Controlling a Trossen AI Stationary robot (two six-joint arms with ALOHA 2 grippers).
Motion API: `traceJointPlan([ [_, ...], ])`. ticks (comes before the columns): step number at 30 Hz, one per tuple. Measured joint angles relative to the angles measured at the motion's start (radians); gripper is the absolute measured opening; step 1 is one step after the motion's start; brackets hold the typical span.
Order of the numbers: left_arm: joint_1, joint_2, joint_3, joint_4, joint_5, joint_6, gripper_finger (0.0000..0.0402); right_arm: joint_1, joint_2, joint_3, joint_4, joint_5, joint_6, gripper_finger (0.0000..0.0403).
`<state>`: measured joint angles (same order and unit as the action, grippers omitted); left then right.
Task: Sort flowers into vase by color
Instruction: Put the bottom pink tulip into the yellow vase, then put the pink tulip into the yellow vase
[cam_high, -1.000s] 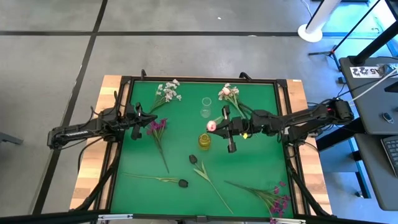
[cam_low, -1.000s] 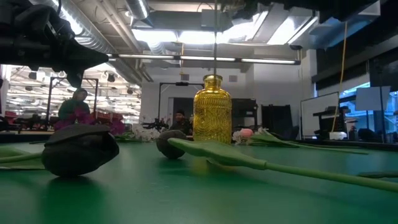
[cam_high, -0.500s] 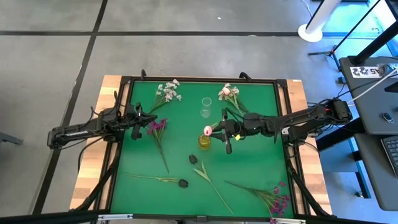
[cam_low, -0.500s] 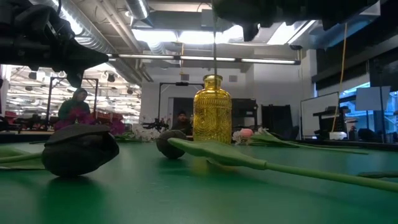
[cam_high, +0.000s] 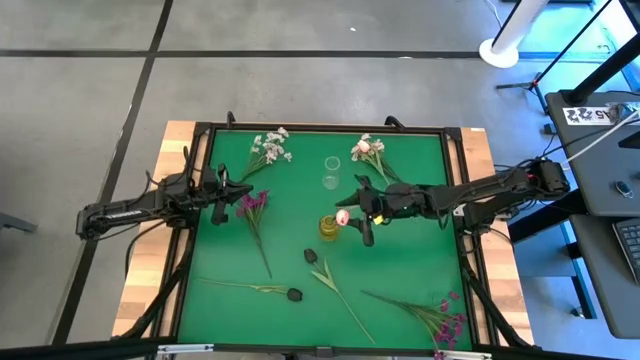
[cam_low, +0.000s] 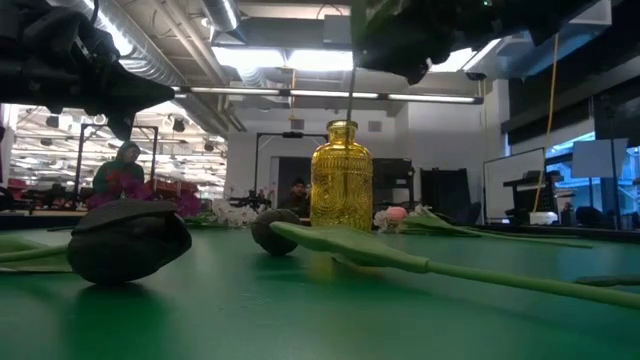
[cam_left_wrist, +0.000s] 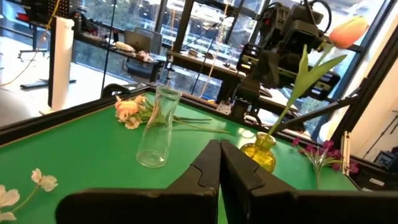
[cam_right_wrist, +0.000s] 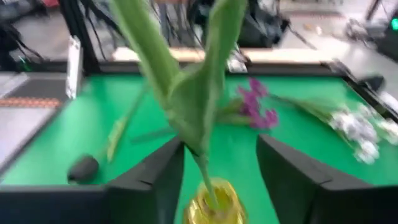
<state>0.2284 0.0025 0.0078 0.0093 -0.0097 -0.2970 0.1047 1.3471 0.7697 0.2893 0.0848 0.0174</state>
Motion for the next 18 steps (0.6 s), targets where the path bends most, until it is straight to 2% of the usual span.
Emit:
traceJointPlan([
  [3,0.000,0.000,0.000,0.000,0.000,0.000,0.0000,0.000,-0.038,0.038,-0.174,0.059,0.000,0.0244],
  [6,0.000,0.000,0.000,0.000,0.000,0.000,0.0000,0.000,-0.074,0.075,-0.312,0.074,0.006,0.0261],
  [14,0.000,0.000,0.000,0.002,0.000,-0.015,0.0000,0.000,-0.149,0.129,-0.580,0.056,0.054,0.0266],
  [18,0.000,0.000,0.000,0.002,0.000,-0.015,0.0000,0.000,-0.172,0.136,-0.684,0.129,0.083,0.0266],
])
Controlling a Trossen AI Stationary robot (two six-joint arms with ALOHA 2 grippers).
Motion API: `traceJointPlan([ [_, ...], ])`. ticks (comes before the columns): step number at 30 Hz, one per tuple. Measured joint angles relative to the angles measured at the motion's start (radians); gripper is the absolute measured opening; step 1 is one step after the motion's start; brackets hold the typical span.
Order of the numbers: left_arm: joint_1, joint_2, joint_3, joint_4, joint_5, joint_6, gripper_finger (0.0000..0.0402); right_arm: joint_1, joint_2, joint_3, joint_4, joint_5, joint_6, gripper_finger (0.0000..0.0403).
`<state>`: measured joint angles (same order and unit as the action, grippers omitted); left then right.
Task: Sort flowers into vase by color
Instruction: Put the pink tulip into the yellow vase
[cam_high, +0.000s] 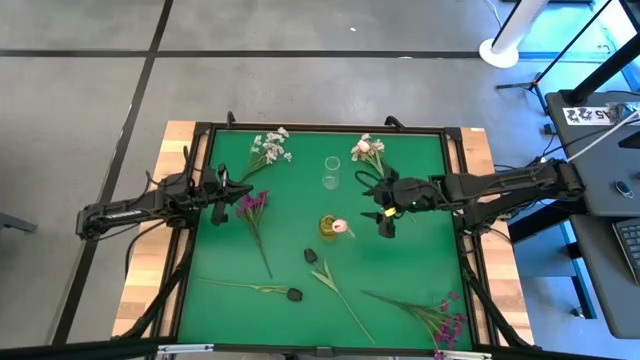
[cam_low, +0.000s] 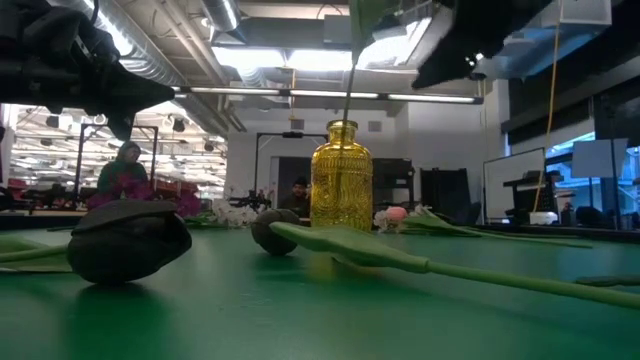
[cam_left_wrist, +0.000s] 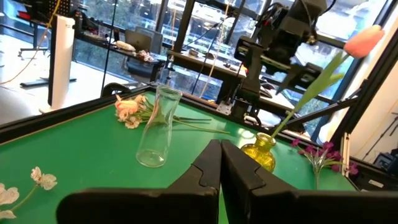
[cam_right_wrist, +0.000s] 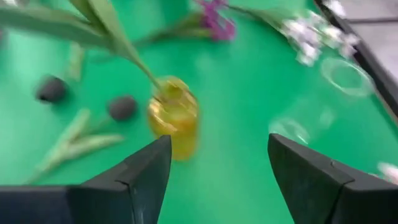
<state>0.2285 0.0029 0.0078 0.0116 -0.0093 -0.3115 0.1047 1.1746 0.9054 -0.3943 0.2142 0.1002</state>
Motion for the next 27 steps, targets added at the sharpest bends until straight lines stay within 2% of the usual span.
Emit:
traceJointPlan([
  [4,0.000,0.000,0.000,0.001,0.000,-0.001,0.0000,0.000,-0.009,0.000,-0.130,0.134,0.046,0.0266],
  [7,0.000,0.000,0.000,0.002,0.000,0.004,0.0000,-0.002,-0.008,0.000,-0.242,0.238,0.139,0.0266],
  [10,0.000,0.000,0.000,0.002,0.000,0.004,0.0000,-0.037,0.003,-0.003,-0.327,0.264,0.257,0.0266],
  [14,0.000,0.000,0.000,0.005,0.000,0.007,0.0000,-0.133,0.007,-0.046,-0.327,0.215,0.296,0.0266],
  [18,0.000,0.000,0.000,0.006,0.000,0.007,0.0000,-0.295,0.023,-0.118,-0.252,0.159,0.290,0.0266],
  [23,0.000,0.000,0.000,0.008,0.000,-0.001,0.0000,-0.499,0.063,-0.211,-0.107,-0.004,0.232,0.0266],
  [27,0.000,0.000,0.000,0.008,0.000,-0.023,0.0000,-0.585,0.107,-0.258,-0.005,-0.113,0.196,0.0266],
])
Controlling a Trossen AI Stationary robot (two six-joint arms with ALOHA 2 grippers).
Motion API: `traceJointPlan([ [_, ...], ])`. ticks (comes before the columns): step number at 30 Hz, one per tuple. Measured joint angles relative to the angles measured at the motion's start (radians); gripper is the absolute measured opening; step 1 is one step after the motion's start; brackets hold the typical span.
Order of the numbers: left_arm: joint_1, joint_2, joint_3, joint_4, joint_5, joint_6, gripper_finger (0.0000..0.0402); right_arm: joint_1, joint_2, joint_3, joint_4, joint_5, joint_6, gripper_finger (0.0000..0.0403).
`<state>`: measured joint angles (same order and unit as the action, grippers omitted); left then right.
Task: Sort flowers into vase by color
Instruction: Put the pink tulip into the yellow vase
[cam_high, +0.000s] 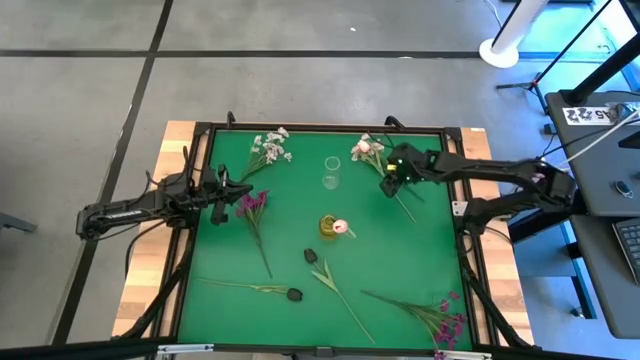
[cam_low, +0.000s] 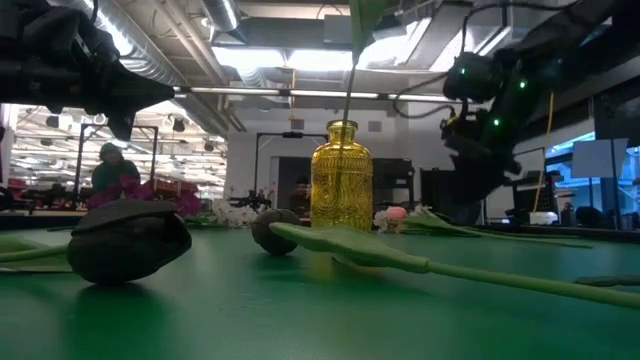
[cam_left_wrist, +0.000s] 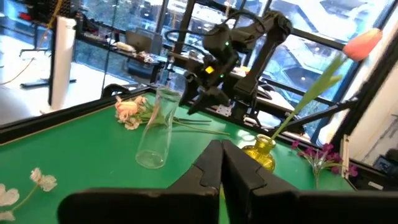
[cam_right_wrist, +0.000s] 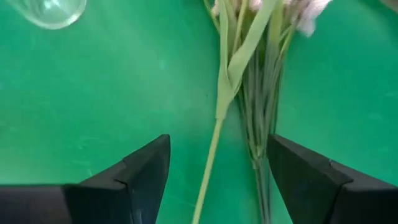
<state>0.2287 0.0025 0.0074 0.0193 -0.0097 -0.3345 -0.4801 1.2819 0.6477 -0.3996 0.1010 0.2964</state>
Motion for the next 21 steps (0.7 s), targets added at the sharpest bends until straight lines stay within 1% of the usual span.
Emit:
traceJointPlan([
  [3,0.000,0.000,0.000,0.008,0.000,-0.001,0.0000,-0.013,0.024,-0.003,0.004,-0.014,-0.014,0.0266],
  [8,0.000,0.002,0.000,0.031,-0.004,0.027,0.0000,-0.011,0.025,-0.003,0.023,-0.020,-0.017,0.0266],
  [11,0.000,0.006,0.016,0.036,-0.055,0.046,0.0000,-0.011,0.025,-0.003,0.056,-0.033,-0.014,0.0266],
  [13,0.000,0.011,0.029,0.039,-0.089,0.098,0.0000,-0.010,0.026,-0.003,0.094,-0.015,0.010,0.0266],
  [16,0.000,0.029,0.044,0.032,-0.137,0.132,0.0000,-0.005,0.046,-0.001,0.131,0.015,0.013,0.0266],
  [18,0.000,0.047,0.059,0.031,-0.138,0.135,0.0000,-0.005,0.062,-0.002,0.131,0.039,0.012,0.0266],
  [21,0.000,0.087,0.087,-0.003,-0.124,0.135,0.0000,-0.005,0.104,-0.002,0.130,0.042,0.012,0.0266],
])
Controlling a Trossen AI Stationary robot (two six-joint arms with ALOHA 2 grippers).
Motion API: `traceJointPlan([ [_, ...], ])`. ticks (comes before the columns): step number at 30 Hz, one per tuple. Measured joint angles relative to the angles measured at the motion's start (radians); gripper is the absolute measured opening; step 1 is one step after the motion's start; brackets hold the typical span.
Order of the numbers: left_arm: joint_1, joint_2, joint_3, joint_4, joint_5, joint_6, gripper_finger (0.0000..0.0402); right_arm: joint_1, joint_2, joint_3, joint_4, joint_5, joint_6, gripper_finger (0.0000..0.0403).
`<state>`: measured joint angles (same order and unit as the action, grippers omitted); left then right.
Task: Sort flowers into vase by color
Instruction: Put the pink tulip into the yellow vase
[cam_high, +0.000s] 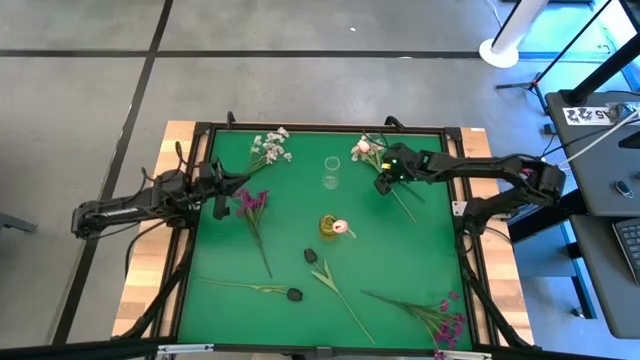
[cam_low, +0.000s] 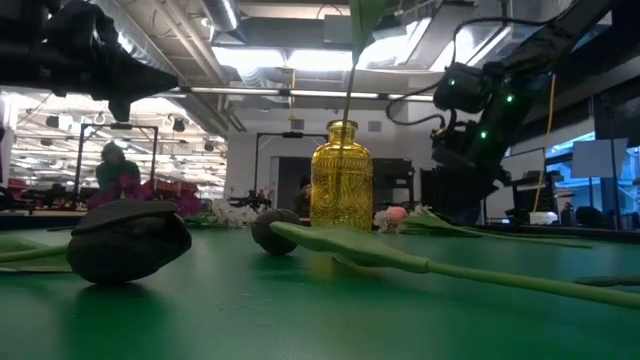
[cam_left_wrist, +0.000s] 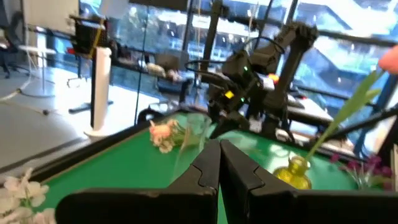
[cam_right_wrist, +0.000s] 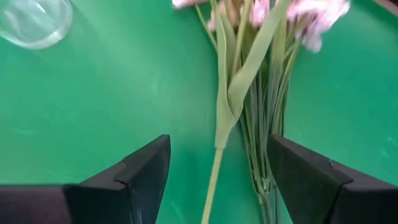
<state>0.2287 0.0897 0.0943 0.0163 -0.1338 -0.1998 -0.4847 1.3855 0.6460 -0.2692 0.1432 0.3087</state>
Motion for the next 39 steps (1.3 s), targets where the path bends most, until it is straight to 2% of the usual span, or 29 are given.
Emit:
traceJointPlan([
  [7,0.000,0.141,0.074,-0.051,0.022,0.000,0.0000,0.000,0.106,0.000,0.023,0.004,0.000,0.0266],
  [13,0.000,0.212,0.118,-0.045,0.021,0.000,0.0000,0.000,0.133,0.001,0.052,0.004,0.000,0.0266],
  [21,0.000,0.239,0.118,-0.044,0.020,-0.005,0.0000,0.000,0.135,0.040,0.006,0.003,0.002,0.0266],
  [30,0.000,0.239,0.118,-0.046,0.020,-0.006,0.0000,0.000,0.087,0.150,-0.188,0.056,0.013,0.0266],
  [39,0.000,0.239,0.118,-0.051,0.019,-0.006,0.0000,0.018,0.071,0.128,-0.188,-0.019,0.056,0.0266],
])
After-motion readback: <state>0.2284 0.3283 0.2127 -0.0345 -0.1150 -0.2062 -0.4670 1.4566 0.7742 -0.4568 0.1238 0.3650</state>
